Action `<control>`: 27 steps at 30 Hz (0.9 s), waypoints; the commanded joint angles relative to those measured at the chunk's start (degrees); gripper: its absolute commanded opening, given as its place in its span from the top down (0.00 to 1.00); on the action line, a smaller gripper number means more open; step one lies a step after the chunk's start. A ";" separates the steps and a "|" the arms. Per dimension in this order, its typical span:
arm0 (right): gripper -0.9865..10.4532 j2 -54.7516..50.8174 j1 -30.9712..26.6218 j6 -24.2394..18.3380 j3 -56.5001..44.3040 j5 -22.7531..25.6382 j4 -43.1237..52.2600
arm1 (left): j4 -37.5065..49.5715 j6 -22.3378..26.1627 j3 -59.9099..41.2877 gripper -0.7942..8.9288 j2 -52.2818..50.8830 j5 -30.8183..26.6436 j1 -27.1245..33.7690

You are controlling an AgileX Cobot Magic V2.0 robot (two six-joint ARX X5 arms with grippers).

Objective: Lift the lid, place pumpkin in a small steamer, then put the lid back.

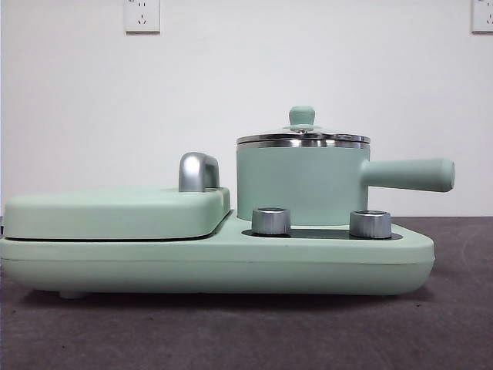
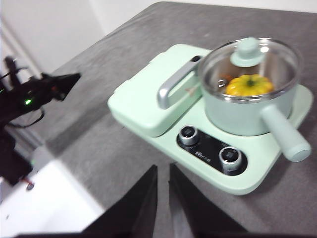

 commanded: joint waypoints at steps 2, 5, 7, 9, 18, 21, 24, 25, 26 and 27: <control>0.88 -1.31 -7.85 -0.59 -4.94 -0.92 6.32 | -0.31 0.74 -1.05 0.91 -0.11 0.00 0.04; 0.88 -4.59 -17.00 -0.59 -13.57 -0.92 17.18 | -0.31 0.74 -1.05 0.91 -0.11 -0.02 0.04; 0.88 -6.71 -22.60 -0.59 -19.45 -0.92 24.41 | -0.31 0.74 -1.05 0.91 -0.11 -0.02 0.04; 0.88 -8.96 -27.56 -0.68 -24.68 -0.52 29.68 | -0.31 0.76 -1.05 0.91 -0.11 0.00 0.04; 0.90 -18.67 -40.89 -10.54 -43.45 -0.09 40.46 | -0.31 0.76 -1.05 0.91 -0.11 -0.02 0.04; 0.90 -20.46 -42.12 -11.41 -46.93 0.13 40.39 | -0.31 0.76 -1.05 0.91 -0.11 0.00 0.04; 0.90 -21.18 -42.40 -12.26 -49.22 0.28 40.41 | -0.31 0.76 -1.05 0.91 -0.11 -0.02 0.04; 0.90 -21.18 -42.40 -12.24 -49.90 0.72 40.35 | -0.31 0.74 -1.05 0.91 -0.11 0.00 0.04; 0.90 -21.18 -42.40 -12.22 -50.66 1.07 40.37 | -0.31 0.74 -1.05 0.91 -0.11 -0.02 0.04; 0.90 -21.16 -42.27 -12.24 -50.82 1.25 40.85 | -0.31 0.74 -1.05 0.91 -0.11 0.00 0.04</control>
